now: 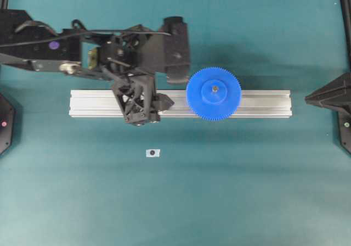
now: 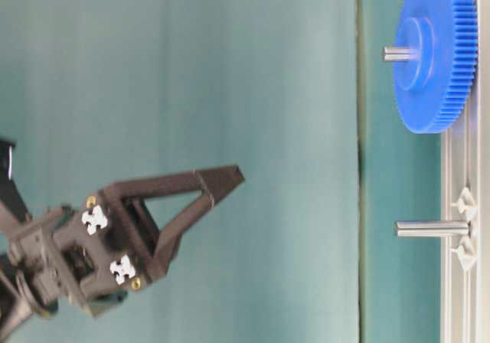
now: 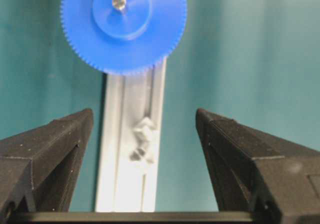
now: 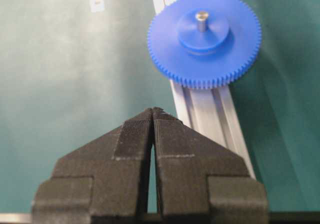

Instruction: Find the location of the shaft and insert the large gear.

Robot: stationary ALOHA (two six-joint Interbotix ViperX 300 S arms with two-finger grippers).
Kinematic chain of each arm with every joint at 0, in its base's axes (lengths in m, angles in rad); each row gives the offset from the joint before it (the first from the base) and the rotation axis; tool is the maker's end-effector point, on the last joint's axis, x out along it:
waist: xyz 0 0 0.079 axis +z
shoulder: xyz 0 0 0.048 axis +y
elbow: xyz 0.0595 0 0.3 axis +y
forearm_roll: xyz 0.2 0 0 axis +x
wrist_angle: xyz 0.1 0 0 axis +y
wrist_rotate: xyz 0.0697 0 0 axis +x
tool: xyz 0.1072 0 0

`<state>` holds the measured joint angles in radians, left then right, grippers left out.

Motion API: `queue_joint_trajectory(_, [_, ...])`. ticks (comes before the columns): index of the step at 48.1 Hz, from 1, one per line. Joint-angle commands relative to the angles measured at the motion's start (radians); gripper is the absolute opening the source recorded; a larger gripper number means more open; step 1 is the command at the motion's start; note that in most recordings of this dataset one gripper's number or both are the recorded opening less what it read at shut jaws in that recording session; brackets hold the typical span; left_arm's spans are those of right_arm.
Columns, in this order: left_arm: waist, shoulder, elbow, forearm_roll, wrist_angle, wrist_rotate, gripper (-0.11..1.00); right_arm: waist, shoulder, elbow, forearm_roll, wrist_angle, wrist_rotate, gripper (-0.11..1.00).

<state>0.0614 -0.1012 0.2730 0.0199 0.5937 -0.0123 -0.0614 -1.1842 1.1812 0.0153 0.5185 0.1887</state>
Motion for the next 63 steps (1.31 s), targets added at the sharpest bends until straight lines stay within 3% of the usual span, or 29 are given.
queue_joint_trajectory(1, [-0.003,-0.046,0.017,0.002,-0.017,-0.008,0.82,-0.008,0.005,-0.009,-0.002,-0.006,0.008,0.04])
queue_joint_trajectory(11, [-0.005,-0.097,0.067,0.002,-0.032,-0.012,0.82,-0.009,-0.012,-0.006,-0.003,-0.008,0.008,0.04])
queue_joint_trajectory(33, [-0.005,-0.221,0.256,0.002,-0.209,-0.014,0.82,-0.012,-0.028,0.0,-0.002,-0.012,0.008,0.04])
queue_joint_trajectory(63, [-0.006,-0.25,0.29,0.002,-0.281,-0.018,0.82,-0.012,-0.028,0.0,-0.002,-0.018,0.008,0.04])
